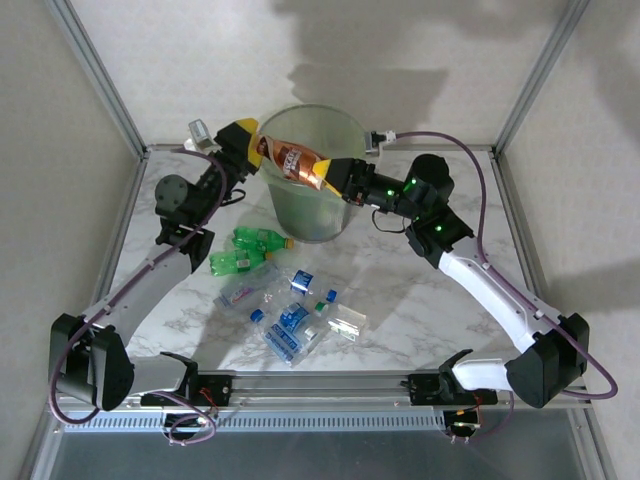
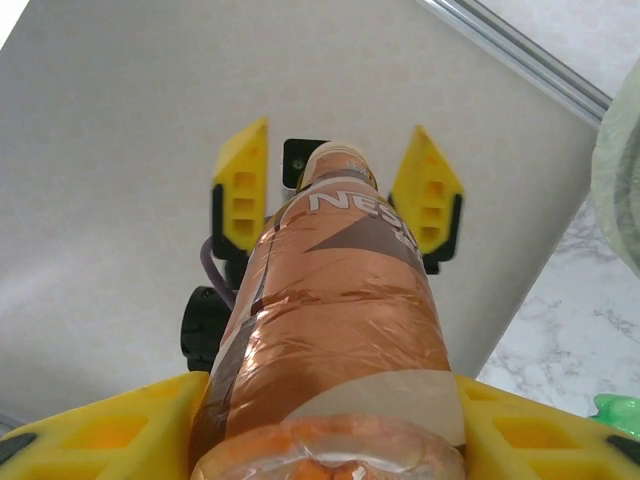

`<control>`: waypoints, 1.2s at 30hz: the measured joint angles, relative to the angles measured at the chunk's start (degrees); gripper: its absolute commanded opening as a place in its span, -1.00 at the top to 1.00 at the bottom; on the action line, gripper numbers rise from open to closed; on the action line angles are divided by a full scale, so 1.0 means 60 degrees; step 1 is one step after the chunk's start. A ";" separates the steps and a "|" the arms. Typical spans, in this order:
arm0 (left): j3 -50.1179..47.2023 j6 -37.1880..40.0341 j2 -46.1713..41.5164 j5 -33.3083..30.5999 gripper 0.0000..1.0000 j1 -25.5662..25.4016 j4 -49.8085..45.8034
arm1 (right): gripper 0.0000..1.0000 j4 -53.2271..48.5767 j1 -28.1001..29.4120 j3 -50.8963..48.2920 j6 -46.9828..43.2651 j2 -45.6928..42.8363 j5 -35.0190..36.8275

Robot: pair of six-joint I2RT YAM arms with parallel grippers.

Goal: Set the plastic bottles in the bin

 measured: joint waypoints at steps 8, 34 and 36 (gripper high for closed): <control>0.1246 0.1548 -0.0685 -0.0630 -0.99 0.0408 -0.2459 | -0.07 -0.2153 -0.0882 0.1912 -0.0871 0.0943 0.0721; 0.1475 0.2557 -0.0933 -0.0809 -0.97 0.0408 -0.4240 | -0.68 -0.7180 -0.1851 0.5872 -0.3960 0.3960 0.3472; 0.1475 0.2557 -0.0933 -0.0805 -0.96 0.0408 -0.4240 | -0.70 -0.7202 -0.1774 0.5544 -0.4189 0.3402 0.3661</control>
